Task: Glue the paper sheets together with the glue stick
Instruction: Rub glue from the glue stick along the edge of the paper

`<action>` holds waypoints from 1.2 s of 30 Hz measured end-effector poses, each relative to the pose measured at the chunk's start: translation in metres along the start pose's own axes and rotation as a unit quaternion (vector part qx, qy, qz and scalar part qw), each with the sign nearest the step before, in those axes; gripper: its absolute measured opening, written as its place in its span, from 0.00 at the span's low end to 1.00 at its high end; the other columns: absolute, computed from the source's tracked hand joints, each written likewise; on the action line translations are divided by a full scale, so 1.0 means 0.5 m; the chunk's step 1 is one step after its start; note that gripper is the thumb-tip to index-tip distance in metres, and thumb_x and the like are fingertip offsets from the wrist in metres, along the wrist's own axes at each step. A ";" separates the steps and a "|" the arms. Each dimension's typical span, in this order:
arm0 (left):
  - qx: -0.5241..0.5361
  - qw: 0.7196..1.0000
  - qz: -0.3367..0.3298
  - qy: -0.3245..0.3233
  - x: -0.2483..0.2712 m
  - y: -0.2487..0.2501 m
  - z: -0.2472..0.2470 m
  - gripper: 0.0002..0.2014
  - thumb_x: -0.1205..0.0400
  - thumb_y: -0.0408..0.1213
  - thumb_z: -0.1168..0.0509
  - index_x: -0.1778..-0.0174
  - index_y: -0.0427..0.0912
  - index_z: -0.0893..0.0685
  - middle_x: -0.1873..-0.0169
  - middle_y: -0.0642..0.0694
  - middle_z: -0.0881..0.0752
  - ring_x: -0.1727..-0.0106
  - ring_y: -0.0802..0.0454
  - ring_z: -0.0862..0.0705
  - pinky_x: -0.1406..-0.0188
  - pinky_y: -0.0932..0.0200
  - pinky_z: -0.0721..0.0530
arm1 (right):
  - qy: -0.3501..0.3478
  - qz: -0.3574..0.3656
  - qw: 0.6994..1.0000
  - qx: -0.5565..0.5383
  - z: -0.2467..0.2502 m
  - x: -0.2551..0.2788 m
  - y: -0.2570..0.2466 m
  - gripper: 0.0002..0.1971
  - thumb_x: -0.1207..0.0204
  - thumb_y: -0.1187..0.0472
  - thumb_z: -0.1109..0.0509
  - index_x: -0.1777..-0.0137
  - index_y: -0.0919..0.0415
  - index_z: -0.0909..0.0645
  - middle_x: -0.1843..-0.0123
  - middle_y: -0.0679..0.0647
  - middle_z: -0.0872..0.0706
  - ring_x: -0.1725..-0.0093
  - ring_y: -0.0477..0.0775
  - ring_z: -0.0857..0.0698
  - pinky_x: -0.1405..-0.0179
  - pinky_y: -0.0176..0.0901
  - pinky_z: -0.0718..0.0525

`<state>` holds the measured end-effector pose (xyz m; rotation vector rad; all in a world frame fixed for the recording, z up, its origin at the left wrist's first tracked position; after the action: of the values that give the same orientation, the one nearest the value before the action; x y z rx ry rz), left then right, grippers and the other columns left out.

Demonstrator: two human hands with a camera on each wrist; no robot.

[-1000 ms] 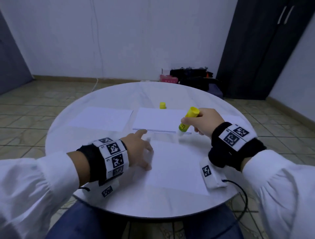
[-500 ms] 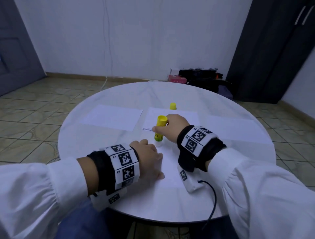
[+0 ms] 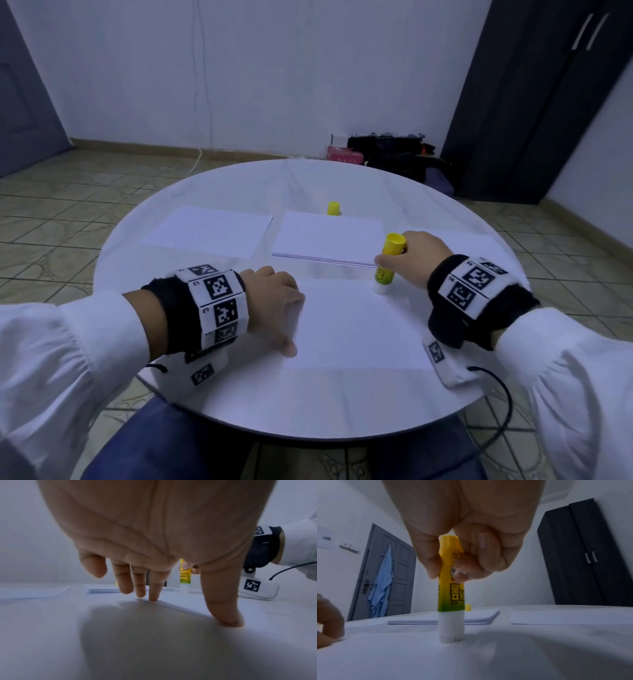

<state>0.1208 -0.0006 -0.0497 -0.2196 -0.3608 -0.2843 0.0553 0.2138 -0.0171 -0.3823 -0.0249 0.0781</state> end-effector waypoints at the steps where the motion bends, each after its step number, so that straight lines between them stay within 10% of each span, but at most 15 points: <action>1: 0.000 1.000 0.001 0.006 -0.002 -0.003 -0.001 0.40 0.30 0.67 0.33 0.23 0.57 0.34 0.23 0.59 0.37 0.24 0.49 0.38 0.30 0.49 0.34 | 0.003 -0.008 1.000 -0.001 0.005 0.000 0.012 0.15 0.24 0.50 0.31 0.64 0.58 0.28 0.66 0.51 0.26 0.58 0.55 0.24 0.73 0.38 0.34; 6: 0.030 0.998 0.046 -0.028 0.002 -0.013 -0.005 0.45 0.31 0.69 0.33 0.21 0.63 0.45 0.18 0.55 0.42 0.16 0.51 0.58 0.23 0.45 0.46 | 0.015 -0.038 0.999 0.009 0.014 -0.004 0.033 0.14 0.24 0.51 0.31 0.55 0.62 0.26 0.64 0.51 0.26 0.57 0.55 0.24 0.68 0.42 0.33; 15: 0.073 0.990 0.104 -0.069 -0.010 -0.036 -0.017 0.67 0.42 0.76 0.30 0.21 0.65 0.71 0.16 0.51 0.59 0.16 0.36 0.54 0.21 0.36 0.47 | -0.019 0.079 0.994 -0.068 -0.025 0.018 -0.097 0.14 0.26 0.47 0.31 0.56 0.59 0.19 0.59 0.52 0.19 0.56 0.54 0.21 0.61 0.40 0.30; 27: 0.033 0.999 0.037 -0.017 -0.022 -0.020 -0.025 0.57 0.43 0.75 0.29 0.24 0.53 0.46 0.22 0.53 0.35 0.16 0.47 0.48 0.20 0.39 0.47 | -0.095 0.170 0.980 -0.040 -0.097 0.061 -0.175 0.16 0.25 0.43 0.32 0.59 0.55 0.29 0.58 0.50 0.22 0.55 0.53 0.22 0.65 0.41 0.29; 36: 0.038 0.992 0.080 -0.087 -0.037 -0.027 -0.024 0.83 0.72 0.87 0.41 0.19 0.63 0.65 0.15 0.49 0.56 0.15 0.45 0.57 0.21 0.32 0.48 | -0.142 0.255 0.956 -0.045 -0.058 0.162 -0.134 0.16 0.24 0.49 0.29 0.69 0.44 0.32 0.68 0.39 0.26 0.67 0.35 0.27 0.69 0.26 0.31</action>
<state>0.1036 -0.0120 -0.0656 -0.1981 -0.5227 -0.0933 0.1419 0.1475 -0.0181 -0.4589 -0.2138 0.6448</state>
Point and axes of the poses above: each hand's wrist, its own x-axis away from the middle knuckle, its own z-axis out of the back of the hand, y = z × x, the point moved 1 cm from there along -x, towards the middle knuckle
